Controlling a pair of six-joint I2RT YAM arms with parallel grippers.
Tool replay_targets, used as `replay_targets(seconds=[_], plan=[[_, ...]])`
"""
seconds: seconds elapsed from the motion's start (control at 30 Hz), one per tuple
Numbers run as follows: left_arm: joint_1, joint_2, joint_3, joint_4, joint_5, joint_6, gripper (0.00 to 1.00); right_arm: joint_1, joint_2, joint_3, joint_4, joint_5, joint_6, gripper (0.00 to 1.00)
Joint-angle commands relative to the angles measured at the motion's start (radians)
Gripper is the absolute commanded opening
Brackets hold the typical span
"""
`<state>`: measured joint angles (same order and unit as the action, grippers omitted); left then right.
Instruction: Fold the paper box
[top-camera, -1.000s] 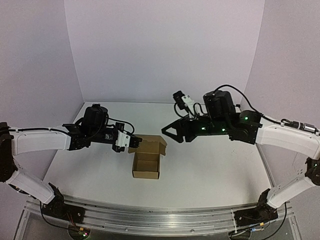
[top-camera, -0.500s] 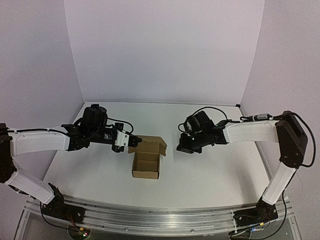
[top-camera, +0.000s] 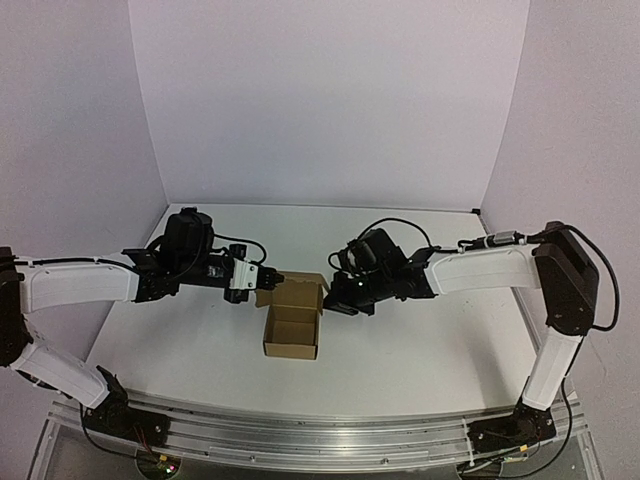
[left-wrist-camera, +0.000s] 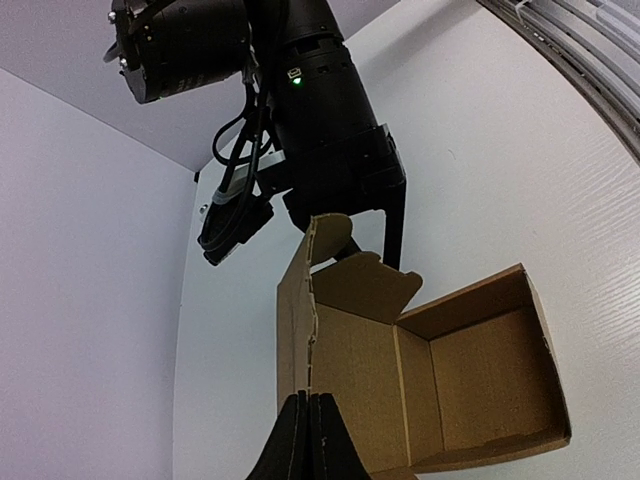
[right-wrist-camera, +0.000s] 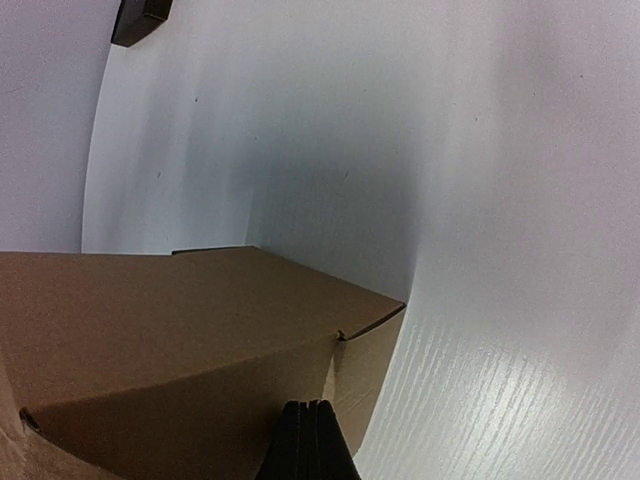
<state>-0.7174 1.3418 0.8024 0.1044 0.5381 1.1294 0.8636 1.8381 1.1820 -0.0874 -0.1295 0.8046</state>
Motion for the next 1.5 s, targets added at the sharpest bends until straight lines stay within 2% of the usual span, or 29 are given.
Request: replay_targets(seconds=[0.0, 0.37, 0.53, 0.77, 0.97, 1.0, 1.13, 1.2, 1.3, 1.37, 1.47], plan=[[-0.003, -0.018, 0.012, 0.015, -0.003, -0.042, 0.00, 0.041, -0.006, 0.027, 0.032, 0.047, 0.065, 0.00], [-0.004, -0.051, -0.014, -0.022, 0.026, -0.041, 0.00, 0.076, 0.044, 0.040, 0.033, 0.113, 0.118, 0.00], [-0.003, -0.099, -0.065, -0.077, 0.056, 0.025, 0.00, 0.080, 0.033, -0.002, 0.033, 0.122, 0.135, 0.00], [-0.003, -0.176, -0.151, -0.132, 0.070, 0.205, 0.00, 0.081, -0.025, -0.035, 0.026, 0.119, 0.130, 0.00], [-0.002, -0.179, -0.151, -0.135, 0.070, 0.214, 0.00, 0.079, -0.116, -0.028, -0.083, 0.181, 0.093, 0.01], [-0.002, -0.178, -0.149, -0.134, 0.070, 0.209, 0.00, 0.079, -0.136, -0.017, -0.116, 0.199, 0.082, 0.06], [-0.002, -0.175, -0.144, -0.131, 0.073, 0.203, 0.00, 0.079, -0.189, 0.038, -0.208, 0.213, 0.095, 0.44], [-0.002, -0.175, -0.139, -0.125, 0.077, 0.205, 0.00, 0.080, -0.198, 0.054, -0.216, 0.193, 0.132, 0.56], [-0.003, -0.167, -0.123, -0.129, 0.082, 0.205, 0.00, 0.071, -0.156, 0.111, -0.216, 0.099, 0.186, 0.68], [-0.002, -0.159, -0.112, -0.131, 0.086, 0.202, 0.00, 0.063, -0.101, 0.155, -0.216, 0.012, 0.211, 0.71], [-0.002, -0.154, -0.107, -0.129, 0.096, 0.207, 0.00, 0.045, -0.046, 0.193, -0.219, -0.039, 0.240, 0.78]])
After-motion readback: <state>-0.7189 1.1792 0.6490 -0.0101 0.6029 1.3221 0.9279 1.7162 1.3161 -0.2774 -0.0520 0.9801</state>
